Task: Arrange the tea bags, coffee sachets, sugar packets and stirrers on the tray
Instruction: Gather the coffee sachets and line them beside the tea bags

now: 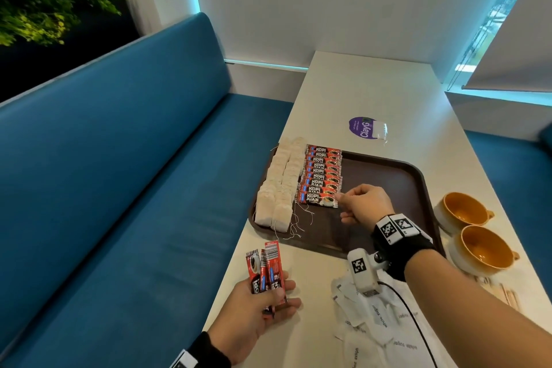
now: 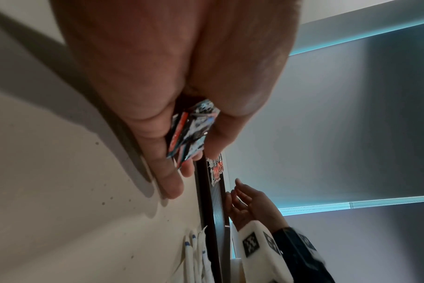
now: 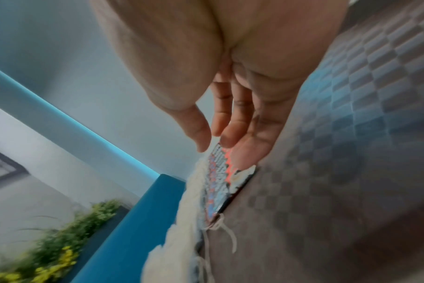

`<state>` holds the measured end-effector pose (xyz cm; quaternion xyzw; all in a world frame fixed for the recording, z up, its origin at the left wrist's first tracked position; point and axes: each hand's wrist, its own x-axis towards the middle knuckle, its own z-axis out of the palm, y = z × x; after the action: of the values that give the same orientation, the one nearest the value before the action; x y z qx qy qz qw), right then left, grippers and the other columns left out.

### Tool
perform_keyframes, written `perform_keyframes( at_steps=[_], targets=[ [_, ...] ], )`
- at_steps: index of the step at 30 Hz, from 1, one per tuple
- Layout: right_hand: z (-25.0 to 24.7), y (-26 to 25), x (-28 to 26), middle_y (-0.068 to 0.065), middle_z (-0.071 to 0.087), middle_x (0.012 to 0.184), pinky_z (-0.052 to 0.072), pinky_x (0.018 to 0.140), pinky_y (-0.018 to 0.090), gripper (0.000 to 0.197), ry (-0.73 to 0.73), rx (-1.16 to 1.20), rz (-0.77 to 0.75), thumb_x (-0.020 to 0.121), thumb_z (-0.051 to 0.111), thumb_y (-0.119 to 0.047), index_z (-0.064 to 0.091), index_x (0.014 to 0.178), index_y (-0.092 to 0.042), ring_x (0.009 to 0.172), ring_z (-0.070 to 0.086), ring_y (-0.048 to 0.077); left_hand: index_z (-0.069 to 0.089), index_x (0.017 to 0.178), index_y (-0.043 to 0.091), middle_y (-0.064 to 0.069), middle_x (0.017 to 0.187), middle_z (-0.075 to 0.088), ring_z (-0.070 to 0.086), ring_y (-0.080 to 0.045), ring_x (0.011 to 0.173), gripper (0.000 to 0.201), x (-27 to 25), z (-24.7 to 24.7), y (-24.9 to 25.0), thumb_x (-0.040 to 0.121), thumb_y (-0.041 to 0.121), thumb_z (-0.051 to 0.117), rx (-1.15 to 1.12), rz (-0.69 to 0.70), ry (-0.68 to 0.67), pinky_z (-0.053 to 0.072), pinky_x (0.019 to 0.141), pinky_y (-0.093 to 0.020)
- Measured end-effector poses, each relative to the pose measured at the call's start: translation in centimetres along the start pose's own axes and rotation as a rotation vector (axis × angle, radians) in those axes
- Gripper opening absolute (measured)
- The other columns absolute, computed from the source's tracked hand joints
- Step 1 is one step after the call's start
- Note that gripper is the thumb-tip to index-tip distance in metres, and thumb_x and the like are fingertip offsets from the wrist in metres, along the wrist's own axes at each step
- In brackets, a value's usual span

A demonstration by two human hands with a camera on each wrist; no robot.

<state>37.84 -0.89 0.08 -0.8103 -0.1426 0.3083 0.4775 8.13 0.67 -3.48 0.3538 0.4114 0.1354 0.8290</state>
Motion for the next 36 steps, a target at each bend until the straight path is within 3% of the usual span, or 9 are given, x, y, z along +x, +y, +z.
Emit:
perform_keyframes(
  at_steps=[5, 8, 15, 21, 23, 27, 30, 32, 36],
  targets=[
    [-0.4, -0.2, -7.2, 0.007, 0.069, 0.075, 0.061, 0.06, 0.03, 0.015, -0.122, 0.023, -0.135, 0.09, 0.077, -0.019, 0.069, 0.091, -0.006, 0.063, 0.067, 0.017, 0.062, 0.123, -0.006, -0.026, 0.112, 0.074, 0.071, -0.047, 0.102, 0.027, -1.7, 0.4, 0.7, 0.101, -0.006, 0.045, -0.004, 0.046, -0.033, 0.061, 0.086, -0.049],
    [-0.3, 0.6, -11.7, 0.003, 0.069, 0.071, 0.055, 0.055, 0.03, 0.011, -0.233, 0.031, -0.204, 0.088, 0.078, -0.015, 0.07, 0.091, -0.007, 0.06, 0.066, 0.018, 0.061, 0.123, -0.006, -0.026, 0.111, 0.074, 0.071, -0.048, 0.101, 0.026, -3.3, 1.0, 0.9, 0.102, -0.004, 0.047, 0.049, 0.075, -0.081, 0.064, 0.078, -0.04],
    [-0.1, 4.0, -18.1, 0.009, 0.072, 0.087, 0.048, 0.049, 0.03, 0.023, -0.365, 0.102, -0.217, 0.086, 0.08, -0.015, 0.072, 0.108, -0.017, 0.059, 0.064, 0.021, 0.064, 0.122, -0.001, -0.028, 0.108, 0.074, 0.071, -0.033, 0.078, 0.023, -6.4, 2.0, 0.3, 0.101, 0.006, 0.056, 0.186, 0.102, -0.186, 0.057, 0.065, -0.029],
    [-1.8, 6.4, -21.6, 0.013, 0.071, 0.083, 0.052, 0.057, 0.036, 0.021, -0.295, 0.241, -0.263, 0.084, 0.07, 0.012, 0.074, 0.086, -0.009, 0.062, 0.065, 0.028, 0.072, 0.115, -0.003, -0.027, 0.099, 0.072, 0.061, -0.025, 0.067, 0.035, -7.2, 2.3, -0.7, 0.101, 0.026, 0.058, 0.054, 0.129, -0.102, 0.049, 0.059, -0.027],
    [-2.6, 6.8, -22.2, 0.011, 0.073, 0.082, 0.052, 0.059, 0.032, 0.024, -0.298, 0.213, -0.292, 0.08, 0.071, 0.014, 0.075, 0.078, -0.01, 0.065, 0.064, 0.024, 0.071, 0.112, -0.006, -0.021, 0.088, 0.069, 0.06, -0.023, 0.064, 0.031, -7.4, 2.2, -0.8, 0.098, 0.021, 0.062, 0.005, 0.129, -0.095, 0.048, 0.058, -0.026],
    [-3.4, 7.2, -23.1, 0.014, 0.075, 0.082, 0.053, 0.06, 0.029, 0.023, -0.314, 0.199, -0.307, 0.081, 0.075, 0.01, 0.078, 0.075, -0.012, 0.064, 0.064, 0.021, 0.067, 0.112, -0.007, -0.014, 0.08, 0.065, 0.059, -0.019, 0.063, 0.024, -7.9, 2.4, -0.8, 0.087, -0.007, 0.069, 0.067, 0.166, -0.132, 0.05, 0.057, -0.022],
    [-3.7, 7.5, -23.3, 0.016, 0.076, 0.089, 0.058, 0.066, 0.036, 0.035, -0.314, 0.266, -0.252, 0.081, 0.058, 0.019, 0.08, 0.081, -0.008, 0.068, 0.068, 0.027, 0.066, 0.107, -0.003, -0.014, 0.078, 0.063, 0.058, -0.019, 0.063, 0.025, -7.8, 2.8, -0.7, 0.084, -0.009, 0.071, 0.062, 0.214, -0.106, 0.05, 0.057, -0.023],
    [-3.8, 7.6, -23.5, 0.017, 0.077, 0.093, 0.058, 0.069, 0.041, 0.035, -0.332, 0.341, -0.206, 0.074, 0.052, 0.012, 0.081, 0.084, -0.005, 0.07, 0.068, 0.03, 0.064, 0.106, -0.001, -0.014, 0.078, 0.063, 0.06, -0.02, 0.065, 0.027, -7.8, 2.9, -0.6, 0.081, -0.006, 0.073, 0.052, 0.243, -0.103, 0.05, 0.059, -0.024],
    [-3.9, 7.6, -23.9, 0.017, 0.077, 0.089, 0.059, 0.068, 0.038, 0.024, -0.287, 0.333, -0.208, 0.088, 0.064, 0.012, 0.081, 0.089, -0.004, 0.069, 0.067, 0.028, 0.062, 0.109, 0.0, -0.015, 0.082, 0.066, 0.062, -0.021, 0.067, 0.029, -7.9, 2.8, -0.6, 0.083, -0.008, 0.072, 0.07, 0.265, -0.122, 0.053, 0.061, -0.025]
  ],
)
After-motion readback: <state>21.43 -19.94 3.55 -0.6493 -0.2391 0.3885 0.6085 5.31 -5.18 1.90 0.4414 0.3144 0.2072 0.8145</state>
